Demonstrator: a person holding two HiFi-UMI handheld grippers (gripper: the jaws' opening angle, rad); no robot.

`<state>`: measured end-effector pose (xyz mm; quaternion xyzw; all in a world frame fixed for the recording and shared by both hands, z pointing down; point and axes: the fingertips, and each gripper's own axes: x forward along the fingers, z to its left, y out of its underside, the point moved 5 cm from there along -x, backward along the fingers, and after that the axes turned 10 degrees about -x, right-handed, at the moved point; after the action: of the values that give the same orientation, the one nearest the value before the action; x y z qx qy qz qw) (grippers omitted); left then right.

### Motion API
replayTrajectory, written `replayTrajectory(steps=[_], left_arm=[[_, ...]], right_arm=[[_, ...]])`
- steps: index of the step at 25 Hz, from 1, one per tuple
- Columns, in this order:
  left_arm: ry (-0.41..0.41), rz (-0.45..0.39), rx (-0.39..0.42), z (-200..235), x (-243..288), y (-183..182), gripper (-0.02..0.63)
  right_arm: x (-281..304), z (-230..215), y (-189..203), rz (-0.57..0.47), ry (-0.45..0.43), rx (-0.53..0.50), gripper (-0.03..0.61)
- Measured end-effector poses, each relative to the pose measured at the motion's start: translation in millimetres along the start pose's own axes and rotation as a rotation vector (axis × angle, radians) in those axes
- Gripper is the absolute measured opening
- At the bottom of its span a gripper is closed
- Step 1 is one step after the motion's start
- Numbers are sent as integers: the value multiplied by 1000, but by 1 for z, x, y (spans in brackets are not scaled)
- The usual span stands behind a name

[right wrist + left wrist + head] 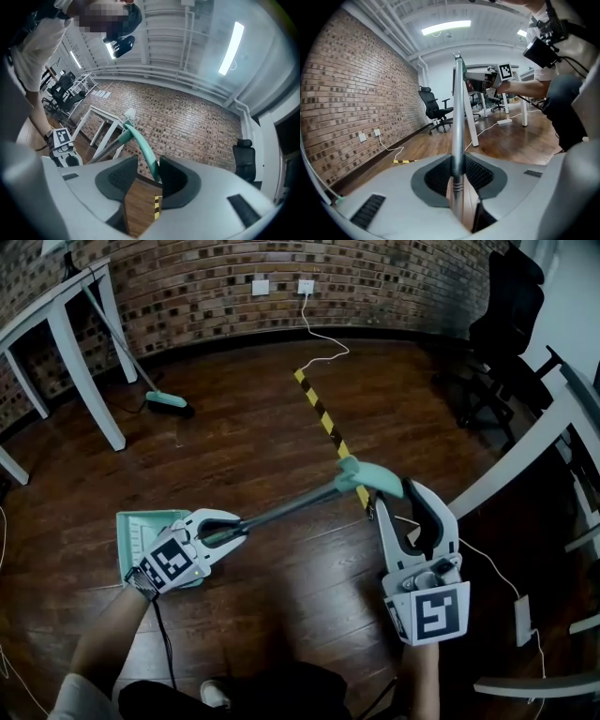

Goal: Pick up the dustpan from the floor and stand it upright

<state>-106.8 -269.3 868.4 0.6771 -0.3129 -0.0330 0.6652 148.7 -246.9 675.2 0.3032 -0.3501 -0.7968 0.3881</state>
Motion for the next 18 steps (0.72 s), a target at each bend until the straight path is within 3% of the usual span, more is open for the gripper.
replayTrajectory(steps=[3, 9, 13, 18], left_arm=[[21, -35, -22, -1, -1, -1, 114], [38, -176, -191, 4, -12, -18, 114], [-25, -327, -281, 23, -26, -7, 114], [-74, -403, -337, 29, -39, -3, 133]], right_arm=[[-2, -3, 2, 1, 16, 63, 144], [4, 4, 8, -17, 14, 177, 144], [15, 22, 18, 0, -13, 212, 144], [28, 46, 27, 6, -65, 248, 144]])
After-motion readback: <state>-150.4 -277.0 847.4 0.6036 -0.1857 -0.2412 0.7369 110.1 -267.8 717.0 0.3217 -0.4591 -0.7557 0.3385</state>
